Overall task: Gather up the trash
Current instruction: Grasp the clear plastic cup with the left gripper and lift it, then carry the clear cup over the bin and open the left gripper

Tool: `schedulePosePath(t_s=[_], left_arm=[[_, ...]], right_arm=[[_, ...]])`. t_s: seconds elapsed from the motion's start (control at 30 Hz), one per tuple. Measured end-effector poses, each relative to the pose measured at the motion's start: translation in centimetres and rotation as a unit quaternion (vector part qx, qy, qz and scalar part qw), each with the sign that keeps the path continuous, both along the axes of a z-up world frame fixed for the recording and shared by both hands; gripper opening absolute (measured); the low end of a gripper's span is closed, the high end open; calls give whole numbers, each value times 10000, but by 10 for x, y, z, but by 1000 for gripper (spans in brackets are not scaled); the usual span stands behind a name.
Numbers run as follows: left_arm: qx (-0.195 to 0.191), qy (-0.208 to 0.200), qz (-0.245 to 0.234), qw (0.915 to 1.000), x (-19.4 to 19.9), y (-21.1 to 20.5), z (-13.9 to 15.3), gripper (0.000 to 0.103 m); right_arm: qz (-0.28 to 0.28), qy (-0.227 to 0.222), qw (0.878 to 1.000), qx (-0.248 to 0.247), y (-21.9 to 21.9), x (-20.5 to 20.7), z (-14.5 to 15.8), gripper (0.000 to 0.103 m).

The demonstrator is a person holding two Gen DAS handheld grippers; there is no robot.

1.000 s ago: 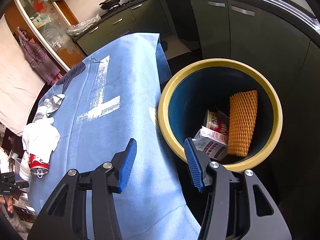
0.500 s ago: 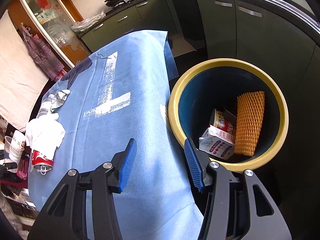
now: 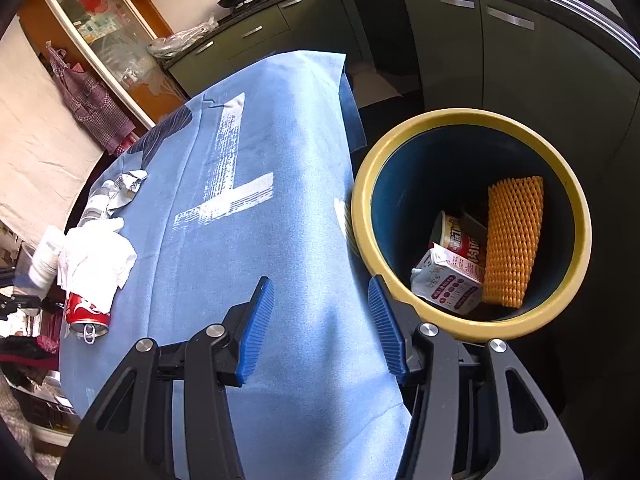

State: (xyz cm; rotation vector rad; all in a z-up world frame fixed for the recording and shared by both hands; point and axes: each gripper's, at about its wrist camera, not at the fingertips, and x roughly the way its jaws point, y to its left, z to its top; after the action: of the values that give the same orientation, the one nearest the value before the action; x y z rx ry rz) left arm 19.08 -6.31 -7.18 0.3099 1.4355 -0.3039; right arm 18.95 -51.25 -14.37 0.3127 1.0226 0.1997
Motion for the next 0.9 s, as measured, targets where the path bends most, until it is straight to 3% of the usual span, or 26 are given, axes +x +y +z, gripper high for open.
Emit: schedulePosePath(t_s=[0.13, 0.37, 0.53, 0.7, 0.9], left_arm=[[258, 225, -54, 9994, -5, 8, -19, 57], [294, 17, -156, 9994, -29, 20, 8, 57], [-43, -305, -231, 9993, -43, 11, 36, 57], [-493, -744, -673, 9937, -49, -31, 69, 57], [-992, -886, -1371, 9816, -32, -117, 78, 57]], right_arm=[[49, 29, 10000, -14, 3, 0, -1, 50], [88, 3, 10000, 10, 6, 2, 1, 50], [140, -75, 9999, 57, 11, 0, 5, 50], [78, -322, 9994, 72, 6, -14, 24, 50], [-168, -704, 9974, 20, -15, -52, 52, 50]])
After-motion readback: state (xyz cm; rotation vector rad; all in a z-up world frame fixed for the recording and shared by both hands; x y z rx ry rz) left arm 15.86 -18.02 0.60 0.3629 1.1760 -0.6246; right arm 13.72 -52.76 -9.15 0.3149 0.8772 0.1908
